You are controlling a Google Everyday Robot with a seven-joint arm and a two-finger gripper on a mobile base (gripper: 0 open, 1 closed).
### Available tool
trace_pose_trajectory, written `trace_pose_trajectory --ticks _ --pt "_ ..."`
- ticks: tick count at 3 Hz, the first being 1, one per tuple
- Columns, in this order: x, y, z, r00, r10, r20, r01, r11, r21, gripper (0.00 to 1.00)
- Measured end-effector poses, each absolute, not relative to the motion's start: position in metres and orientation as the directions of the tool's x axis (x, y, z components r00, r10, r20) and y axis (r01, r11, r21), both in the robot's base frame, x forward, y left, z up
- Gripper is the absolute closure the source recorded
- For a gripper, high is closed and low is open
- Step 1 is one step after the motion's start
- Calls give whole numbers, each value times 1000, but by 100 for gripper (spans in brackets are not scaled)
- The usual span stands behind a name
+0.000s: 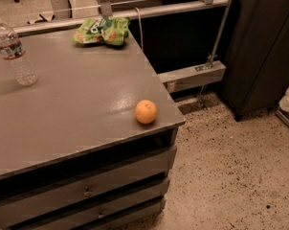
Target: Move water bottle near orange
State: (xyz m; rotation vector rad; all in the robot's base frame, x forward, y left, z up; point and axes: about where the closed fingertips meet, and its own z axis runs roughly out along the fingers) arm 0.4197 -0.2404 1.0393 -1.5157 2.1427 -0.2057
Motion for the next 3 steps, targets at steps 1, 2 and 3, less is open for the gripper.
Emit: trace_pose_trajectory --ticks 1,2,3 --pt "420 -240 1039 -252 -916 -312 -840 368 -400 0" --pt "427 -229 1037 -226 -919 -323 -844 350 -406 0" --pt "475 -172 1018 -73 -915 -396 -864 257 -434 0"
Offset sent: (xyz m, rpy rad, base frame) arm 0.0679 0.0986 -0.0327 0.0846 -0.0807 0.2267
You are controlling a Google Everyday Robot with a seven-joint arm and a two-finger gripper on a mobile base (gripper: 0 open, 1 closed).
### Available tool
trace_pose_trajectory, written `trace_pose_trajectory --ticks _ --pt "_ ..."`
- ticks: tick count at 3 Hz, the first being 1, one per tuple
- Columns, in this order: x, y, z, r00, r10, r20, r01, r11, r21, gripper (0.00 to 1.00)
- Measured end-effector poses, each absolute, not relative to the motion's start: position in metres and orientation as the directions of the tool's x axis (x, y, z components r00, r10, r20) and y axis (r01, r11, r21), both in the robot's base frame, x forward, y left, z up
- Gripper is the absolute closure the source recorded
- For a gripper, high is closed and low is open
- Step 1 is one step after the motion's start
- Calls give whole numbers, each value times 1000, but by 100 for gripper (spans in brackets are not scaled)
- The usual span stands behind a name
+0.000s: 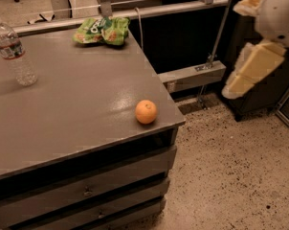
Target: Move water bottle near orange
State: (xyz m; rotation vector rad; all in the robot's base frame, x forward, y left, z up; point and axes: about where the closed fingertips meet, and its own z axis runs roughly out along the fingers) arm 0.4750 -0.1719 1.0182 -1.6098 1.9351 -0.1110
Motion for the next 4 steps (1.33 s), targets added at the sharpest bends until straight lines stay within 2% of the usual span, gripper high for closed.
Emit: trace_pose_trajectory --ticks 1,3,4 --pt "527 -124 1002 50 -873 -486 -872 199 -448 0" --pt "605 -32 966 159 -703 -693 -903 180 -390 0" --pt "605 -32 966 159 -703 -693 -903 180 -390 0"
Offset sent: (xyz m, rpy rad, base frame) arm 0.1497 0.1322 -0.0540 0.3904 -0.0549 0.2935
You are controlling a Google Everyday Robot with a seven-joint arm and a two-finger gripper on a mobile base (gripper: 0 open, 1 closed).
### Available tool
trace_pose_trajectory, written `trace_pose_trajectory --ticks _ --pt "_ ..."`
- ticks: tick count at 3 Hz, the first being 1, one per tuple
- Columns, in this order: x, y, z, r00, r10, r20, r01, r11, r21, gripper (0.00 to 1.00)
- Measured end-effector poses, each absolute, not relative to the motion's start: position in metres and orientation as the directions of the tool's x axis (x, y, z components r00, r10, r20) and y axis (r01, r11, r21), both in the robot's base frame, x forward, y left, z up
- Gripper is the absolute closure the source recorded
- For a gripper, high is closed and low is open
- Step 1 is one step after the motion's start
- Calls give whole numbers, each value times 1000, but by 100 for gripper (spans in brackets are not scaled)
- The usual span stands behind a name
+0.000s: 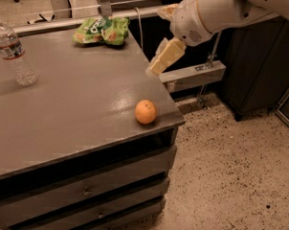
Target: Move water bottle near orange
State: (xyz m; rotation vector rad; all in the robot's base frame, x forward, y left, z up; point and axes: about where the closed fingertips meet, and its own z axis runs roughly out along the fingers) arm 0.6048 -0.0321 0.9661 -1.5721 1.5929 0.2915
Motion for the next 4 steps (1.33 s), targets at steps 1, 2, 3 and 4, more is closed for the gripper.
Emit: trace_pose_trajectory --ticks 1,2,3,4 --pt "609 -26 963 170 -678 -715 -902 185 -390 0" --pt "628 14 960 217 -553 -805 -910 185 -372 0" --pt "646 69 958 249 -395 -885 -934 143 -326 0" --pt "654 132 962 264 -231 -937 -957 57 -284 0"
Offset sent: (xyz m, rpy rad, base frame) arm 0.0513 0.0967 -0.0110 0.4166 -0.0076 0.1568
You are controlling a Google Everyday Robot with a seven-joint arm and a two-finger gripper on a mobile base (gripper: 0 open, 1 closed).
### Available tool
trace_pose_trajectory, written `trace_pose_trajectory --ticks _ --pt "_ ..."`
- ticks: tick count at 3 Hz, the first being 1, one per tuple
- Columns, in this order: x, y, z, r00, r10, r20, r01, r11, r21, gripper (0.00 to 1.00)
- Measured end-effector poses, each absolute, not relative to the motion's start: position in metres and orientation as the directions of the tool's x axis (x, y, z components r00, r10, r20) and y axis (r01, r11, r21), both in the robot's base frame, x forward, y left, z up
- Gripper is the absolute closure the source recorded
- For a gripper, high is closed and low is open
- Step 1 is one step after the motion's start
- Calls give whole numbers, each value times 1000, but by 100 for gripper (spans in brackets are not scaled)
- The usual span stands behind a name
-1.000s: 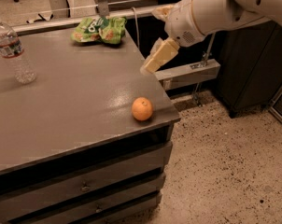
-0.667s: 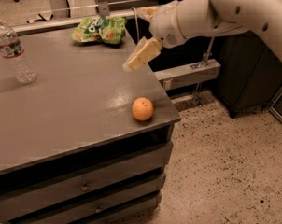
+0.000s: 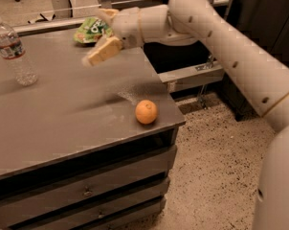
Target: Move water bottle near orange
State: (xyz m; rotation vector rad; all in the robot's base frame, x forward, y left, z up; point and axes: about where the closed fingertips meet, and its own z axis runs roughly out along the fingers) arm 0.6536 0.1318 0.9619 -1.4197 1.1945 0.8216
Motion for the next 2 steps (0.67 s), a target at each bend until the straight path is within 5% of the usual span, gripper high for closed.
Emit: trace_pose_trajectory --ticks 2 --pt "648 233 950 236 -84 -968 -966 -126 -225 0"
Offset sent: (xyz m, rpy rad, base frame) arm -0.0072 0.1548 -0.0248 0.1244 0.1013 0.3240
